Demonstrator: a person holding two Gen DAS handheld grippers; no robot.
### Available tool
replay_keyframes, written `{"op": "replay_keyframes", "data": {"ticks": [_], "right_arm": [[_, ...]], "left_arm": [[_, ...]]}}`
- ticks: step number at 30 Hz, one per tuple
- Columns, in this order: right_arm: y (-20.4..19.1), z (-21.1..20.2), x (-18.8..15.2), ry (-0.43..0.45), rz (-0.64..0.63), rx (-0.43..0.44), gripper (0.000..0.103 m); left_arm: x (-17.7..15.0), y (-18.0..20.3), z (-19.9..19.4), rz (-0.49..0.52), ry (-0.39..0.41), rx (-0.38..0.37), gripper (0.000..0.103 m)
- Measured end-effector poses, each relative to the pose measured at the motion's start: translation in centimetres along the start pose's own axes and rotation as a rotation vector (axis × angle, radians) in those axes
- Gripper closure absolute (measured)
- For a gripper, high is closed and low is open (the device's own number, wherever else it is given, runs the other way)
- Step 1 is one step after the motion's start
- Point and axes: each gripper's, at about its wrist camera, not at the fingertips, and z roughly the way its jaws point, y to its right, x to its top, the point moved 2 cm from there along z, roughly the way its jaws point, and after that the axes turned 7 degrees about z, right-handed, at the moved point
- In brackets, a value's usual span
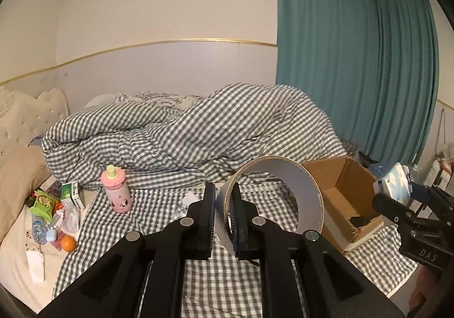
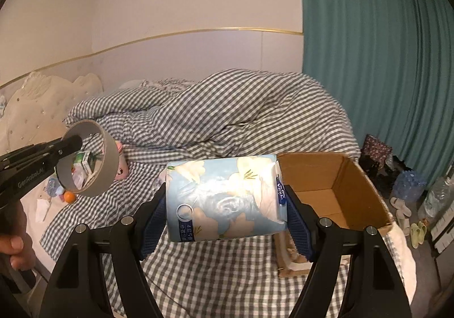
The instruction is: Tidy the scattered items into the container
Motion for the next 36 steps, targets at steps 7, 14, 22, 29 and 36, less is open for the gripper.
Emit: {"op": "replay_keyframes", "data": {"ticks": [7, 14, 22, 29, 36], "right_arm": [[1.2, -2.5, 0.7, 0.045, 0.012, -0.047, 0.028], [2.8, -4.6, 1.2, 0.076, 0.028, -0.08, 0.028], [4.9, -6.2, 1.9, 0.111, 0.045, -0.132, 0.028], [7.2, -6.8, 2.4, 0.128, 0.065, -0.177, 0.028], [9.7, -7.7, 2.5, 0.136, 0.087, -0.221, 0.028]], "left_arm": [[1.0, 1.9, -1.2, 0.012, 0.037, -0.038, 0.093], [1.8, 3.8, -1.9, 0.02, 0.058, -0.064, 0.093], [2.9, 6.2, -1.8, 0.043, 0.076, -0.106, 0.093], [3.7, 8.8, -1.1, 0.069, 0.086, -0.147, 0.093], [4.3, 11.5, 0.0, 0.088, 0.082, -0.185, 0.093]]}}
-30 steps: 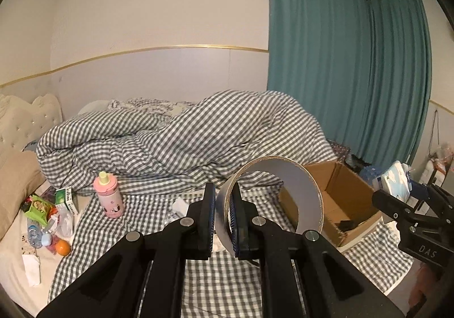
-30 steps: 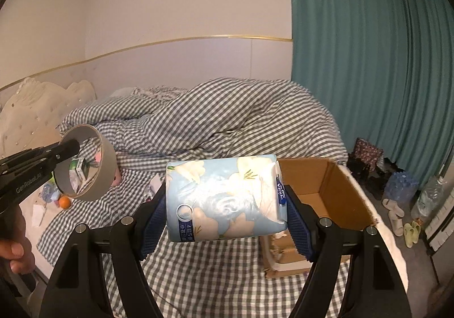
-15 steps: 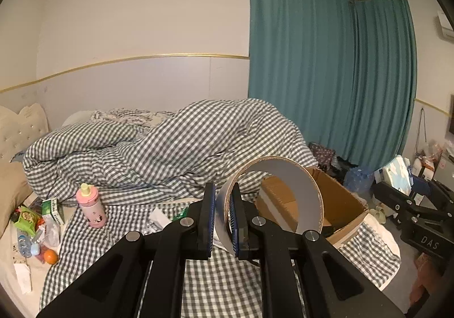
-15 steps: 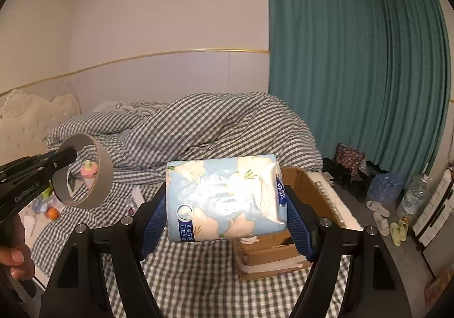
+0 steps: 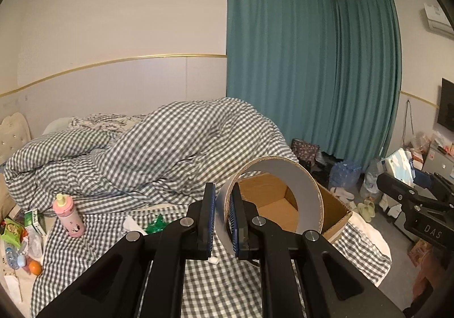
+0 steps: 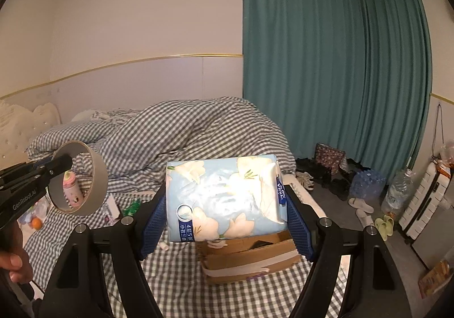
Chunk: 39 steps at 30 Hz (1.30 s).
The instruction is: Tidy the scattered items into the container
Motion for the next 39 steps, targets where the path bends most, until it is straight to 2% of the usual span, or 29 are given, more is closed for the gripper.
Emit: {"op": "replay_keyframes", "data": {"ticks": [15, 39], "right_arm": [[3.6, 1.5, 1.3, -0.012, 0.022, -0.051, 0.028], [7.2, 9.3, 0.1, -0.104, 0.057, -0.077, 0.028]], "left_arm": [[0.9, 3.5, 3.3, 0.044, -0.024, -0.06, 0.093], [-0.4, 6.1, 12.5, 0.049, -0.137, -0.105, 0.093]]}}
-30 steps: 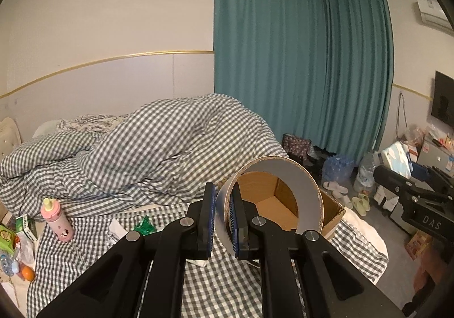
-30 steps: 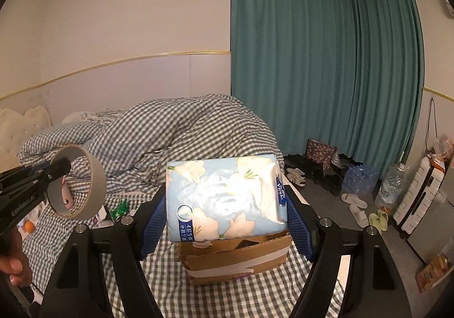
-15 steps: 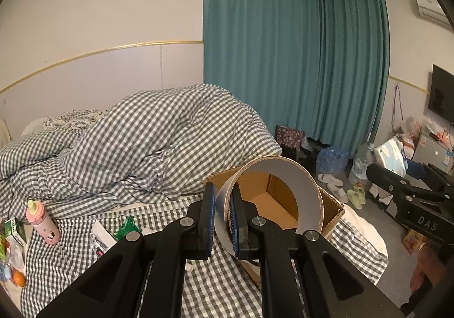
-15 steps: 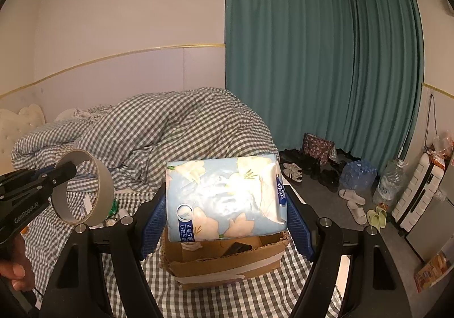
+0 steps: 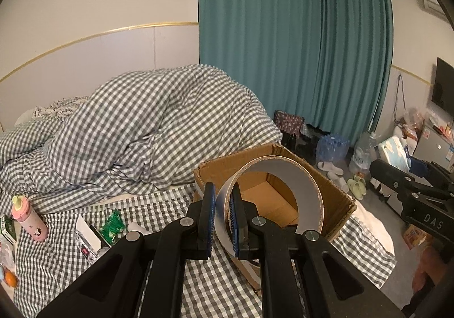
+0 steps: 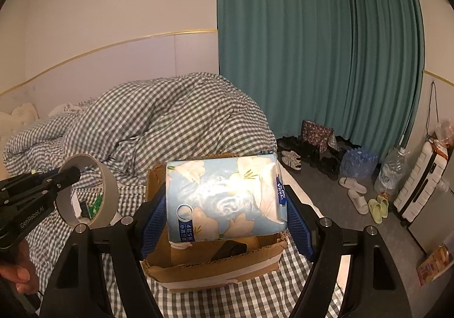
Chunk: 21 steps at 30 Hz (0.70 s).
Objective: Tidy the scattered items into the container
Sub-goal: 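Lower the tape roll with the left tool while the right tool lowers the blue tissue pack into the box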
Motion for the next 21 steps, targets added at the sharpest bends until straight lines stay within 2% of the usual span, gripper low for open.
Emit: {"op": "replay_keyframes", "data": {"ticks": [12, 21], "right_arm": [[1.0, 5.1, -1.0, -0.069, 0.006, -0.004, 0.028], [2.3, 9.1, -2.2, -0.126, 0.017, -0.012, 0.028]], "left_arm": [[-0.9, 0.8, 5.4, 0.018, -0.074, -0.005, 0.093], [-1.4, 1.8, 9.0, 0.029, -0.108, -0.039, 0.093]]}}
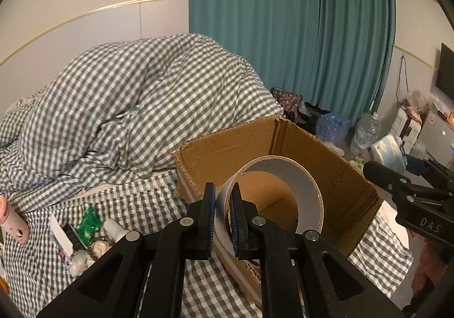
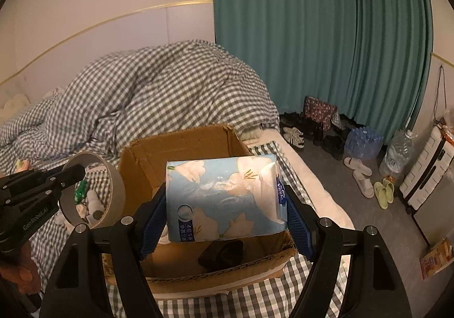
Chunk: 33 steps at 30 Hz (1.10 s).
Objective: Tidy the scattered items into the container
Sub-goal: 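Lower the tape roll with the left tool while the right tool lowers the blue tissue pack into the box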
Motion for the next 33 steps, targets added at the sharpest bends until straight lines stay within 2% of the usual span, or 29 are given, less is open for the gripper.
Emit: {"op": "replay_keyframes", "data": {"ticks": [6, 16, 33], "right_arm": [[0.4, 2.1, -0.3, -0.033, -0.008, -0.006, 0.028], [0.4, 4.9, -1.0, -0.105, -0.043, -0.016, 0.028], [0.1, 8.2, -3.1, -0.262, -0.107, -0.028, 0.028]], "left_arm": [[0.1, 0.5, 2.1, 0.019, -0.02, -0.013, 0.093], [-0.1, 1.8, 5.9, 0.065, -0.116, -0.024, 0.093], [-0.6, 2.9, 8.6, 0.108, -0.221, -0.073, 0.093]]}}
